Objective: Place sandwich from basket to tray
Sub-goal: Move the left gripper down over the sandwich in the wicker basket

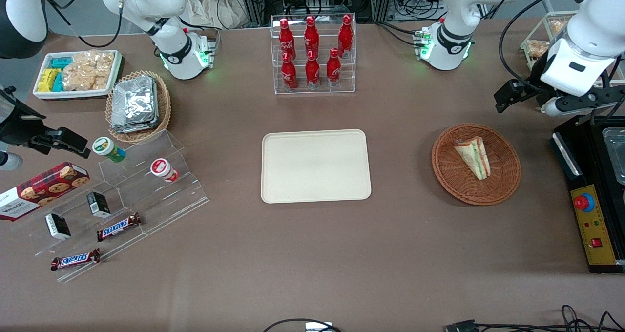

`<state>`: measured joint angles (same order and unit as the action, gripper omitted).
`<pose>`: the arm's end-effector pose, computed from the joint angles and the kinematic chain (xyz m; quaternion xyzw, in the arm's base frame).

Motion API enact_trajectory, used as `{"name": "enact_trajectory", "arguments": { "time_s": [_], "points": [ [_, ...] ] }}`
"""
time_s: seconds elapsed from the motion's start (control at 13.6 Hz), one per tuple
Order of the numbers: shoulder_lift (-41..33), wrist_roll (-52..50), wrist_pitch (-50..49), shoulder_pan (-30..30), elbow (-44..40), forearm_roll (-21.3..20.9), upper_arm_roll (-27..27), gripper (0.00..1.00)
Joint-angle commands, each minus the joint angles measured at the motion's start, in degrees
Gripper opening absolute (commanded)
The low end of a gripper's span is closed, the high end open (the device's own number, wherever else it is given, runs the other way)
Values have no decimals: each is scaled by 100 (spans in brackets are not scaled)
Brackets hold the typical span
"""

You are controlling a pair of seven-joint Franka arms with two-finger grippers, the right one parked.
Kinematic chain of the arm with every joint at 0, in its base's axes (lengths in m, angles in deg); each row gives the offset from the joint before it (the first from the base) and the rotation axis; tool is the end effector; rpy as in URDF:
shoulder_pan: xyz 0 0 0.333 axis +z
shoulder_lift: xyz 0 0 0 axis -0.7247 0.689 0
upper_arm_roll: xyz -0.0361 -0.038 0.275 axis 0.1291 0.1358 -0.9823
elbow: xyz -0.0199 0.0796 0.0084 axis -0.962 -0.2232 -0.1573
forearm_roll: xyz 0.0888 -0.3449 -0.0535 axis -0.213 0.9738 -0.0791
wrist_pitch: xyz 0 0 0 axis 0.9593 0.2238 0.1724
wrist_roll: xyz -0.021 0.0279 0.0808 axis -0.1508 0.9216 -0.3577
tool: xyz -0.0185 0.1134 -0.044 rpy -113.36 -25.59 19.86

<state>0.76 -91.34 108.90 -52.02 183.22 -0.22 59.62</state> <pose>0.4679 -0.0658 0.5575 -0.9959 -0.0883 0.0096 0.0161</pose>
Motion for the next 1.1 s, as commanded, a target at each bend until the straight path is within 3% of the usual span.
{"name": "enact_trajectory", "arguments": {
  "time_s": [0.0, 0.44, 1.03],
  "points": [
    [-129, 32, -54, -31, 60, 49, -42, 100],
    [-86, 32, -125, 21, 207, 40, -60, 100],
    [-481, -232, 2202, 39, 2721, 40, -675, 100]
  ]
}}
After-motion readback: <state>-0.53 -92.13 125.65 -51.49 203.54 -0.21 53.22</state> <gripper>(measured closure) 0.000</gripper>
